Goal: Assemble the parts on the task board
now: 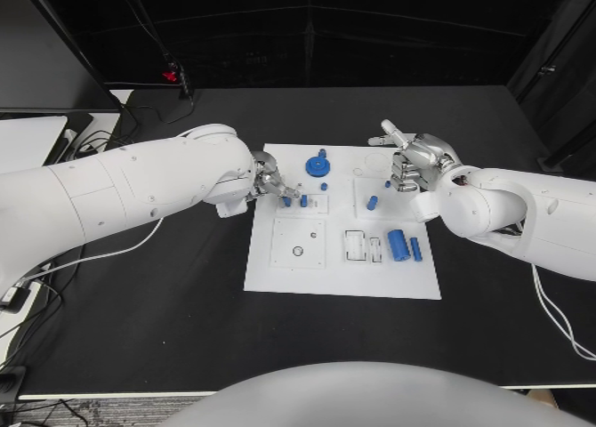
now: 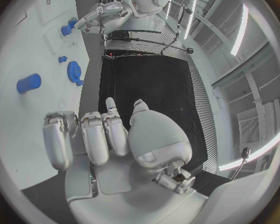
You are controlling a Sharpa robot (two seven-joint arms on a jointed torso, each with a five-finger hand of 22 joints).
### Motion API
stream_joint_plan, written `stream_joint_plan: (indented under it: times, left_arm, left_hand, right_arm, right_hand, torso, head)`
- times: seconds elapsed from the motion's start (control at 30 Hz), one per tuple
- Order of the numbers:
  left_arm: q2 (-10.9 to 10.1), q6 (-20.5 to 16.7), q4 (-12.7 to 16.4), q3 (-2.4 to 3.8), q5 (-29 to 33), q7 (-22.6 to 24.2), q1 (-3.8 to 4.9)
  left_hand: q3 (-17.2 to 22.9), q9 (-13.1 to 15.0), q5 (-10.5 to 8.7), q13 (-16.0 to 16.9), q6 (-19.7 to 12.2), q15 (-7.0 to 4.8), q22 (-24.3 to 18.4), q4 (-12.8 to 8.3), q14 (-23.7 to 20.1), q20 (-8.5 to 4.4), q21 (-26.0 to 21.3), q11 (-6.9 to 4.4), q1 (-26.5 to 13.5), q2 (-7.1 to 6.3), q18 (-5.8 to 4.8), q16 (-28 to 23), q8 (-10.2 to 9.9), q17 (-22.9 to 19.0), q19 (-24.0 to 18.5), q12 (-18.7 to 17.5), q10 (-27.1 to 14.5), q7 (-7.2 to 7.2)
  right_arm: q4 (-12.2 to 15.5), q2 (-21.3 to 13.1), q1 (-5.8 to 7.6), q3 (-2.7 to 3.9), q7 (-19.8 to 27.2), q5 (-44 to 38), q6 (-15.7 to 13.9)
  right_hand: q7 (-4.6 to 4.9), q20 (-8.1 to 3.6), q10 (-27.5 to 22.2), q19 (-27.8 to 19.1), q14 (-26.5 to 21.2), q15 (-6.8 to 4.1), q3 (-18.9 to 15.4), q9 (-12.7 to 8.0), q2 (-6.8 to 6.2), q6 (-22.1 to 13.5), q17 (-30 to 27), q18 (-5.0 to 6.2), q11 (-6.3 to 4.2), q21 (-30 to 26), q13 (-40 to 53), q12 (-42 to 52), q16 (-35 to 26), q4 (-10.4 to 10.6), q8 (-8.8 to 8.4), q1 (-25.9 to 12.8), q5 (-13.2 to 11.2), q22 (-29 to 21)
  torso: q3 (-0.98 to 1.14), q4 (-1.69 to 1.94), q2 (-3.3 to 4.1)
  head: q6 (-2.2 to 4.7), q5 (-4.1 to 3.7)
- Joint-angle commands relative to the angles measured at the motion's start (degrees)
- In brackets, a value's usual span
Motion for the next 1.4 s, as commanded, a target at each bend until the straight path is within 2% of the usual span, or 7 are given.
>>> stream_joint_plan:
  times: [0.03, 0.77, 0.93, 1.1, 1.4]
  left_arm:
    - [-0.1, 0.1, -0.2, -0.41, -0.6, -0.9, -0.54]
    - [-0.2, -1.0, -0.3, -0.41, -0.9, -0.6, -0.54]
    - [-0.2, -0.4, -0.3, -0.41, -1.0, -1.0, -0.54]
    - [-0.2, -0.2, -0.5, -0.41, -1.5, -1.0, -0.54]
    - [0.0, -0.1, -0.6, -0.41, -2.0, -0.9, -0.54]
  left_hand:
    - [-0.3, -2.4, 0.30, 15.1, -0.9, 0.09, 15.1, 0.0, 5.9, 0.48, 0.2, -0.07, 0.2, 0.29, -0.37, 0.0, -0.1, 15.1, 6.0, 0.0, 6.0, 0.47]
    - [-0.9, -0.9, 0.96, 15.1, -2.3, -0.14, 15.1, 0.0, 5.9, 0.30, 0.2, -0.34, 1.8, 0.64, -0.37, 0.0, 2.0, 15.1, 6.0, 0.0, 6.0, 0.15]
    - [0.2, 0.5, 1.86, 15.1, -3.4, -0.46, 15.1, -0.7, 5.9, 0.05, 0.2, -0.75, 6.8, 0.72, -0.37, 0.0, 4.0, 15.1, 6.0, 0.0, 6.0, -0.27]
    - [1.3, 1.4, 1.84, 15.1, -3.8, -0.75, 15.1, -2.7, 5.9, -0.19, 0.2, -1.11, 11.8, 0.05, -0.37, 0.0, 5.5, 15.1, 6.0, 0.0, 6.0, -0.66]
    - [1.7, 1.9, 1.90, 15.1, -4.0, -0.93, 15.1, -3.8, 5.9, -0.38, 0.2, -1.28, 14.7, -0.43, -0.37, 0.0, 6.6, 15.1, 6.0, 0.0, 6.0, -0.84]
  right_arm:
    - [0.1, 0.0, 0.08, 0.03, 0.3, 0.0, 0.5]
    - [0.1, 0.0, 0.08, 0.03, 0.2, 0.0, 0.5]
    - [0.1, 0.0, 0.08, 0.03, 0.2, 0.0, 0.5]
    - [0.1, 0.0, 0.08, 0.03, 0.2, 0.0, 0.4]
    - [0.1, 0.0, 0.08, 0.03, 0.2, 0.0, 0.4]
  right_hand:
    - [3.79, -0.21, 6.1, 3.5, 5.9, -0.01, 0.3, -0.1, 0.18, -0.3, 15.1, 0.42, 0.23, -0.2, 15.1, 0.1, 0.1, 0.0, 0.34, 0.4, 0.3, 13.7]
    - [3.79, -0.21, 6.1, 3.5, 5.9, -0.01, 0.3, -0.1, 0.18, -0.3, 15.1, 0.42, 0.23, -0.2, 15.1, 0.1, 0.1, 0.0, 0.34, 0.4, 0.3, 13.7]
    - [3.79, -0.21, 6.1, 3.5, 5.9, -0.01, 0.3, -0.1, 0.18, -0.3, 15.1, 0.42, 0.23, -0.2, 15.1, 0.1, 0.1, 0.0, 0.34, 0.4, 0.3, 13.7]
    - [3.79, -0.21, 6.1, 3.4, 5.9, -0.01, 0.4, -0.1, 0.18, -0.3, 15.1, 0.43, 0.23, -0.3, 15.1, 0.1, 0.1, 0.0, 0.36, 0.4, 0.3, 13.7]
    - [3.79, -0.21, 6.1, 3.4, 5.9, -0.01, 0.4, -0.1, 0.19, -0.4, 15.1, 0.44, 0.23, -0.3, 15.1, 0.1, 0.1, 0.0, 0.38, 0.4, 0.3, 13.7]
  torso:
    - [0.02, 0.00, 0.00]
    - [-0.02, -0.03, 0.02]
    - [-0.01, -0.02, 0.01]
    - [-0.01, -0.05, -0.02]
    - [-0.01, -0.05, 0.01]
  head:
    - [0.03, 0.03]
    - [-0.26, 0.07]
    - [-0.29, 0.05]
    - [-0.30, 0.04]
    - [-0.25, -0.06]
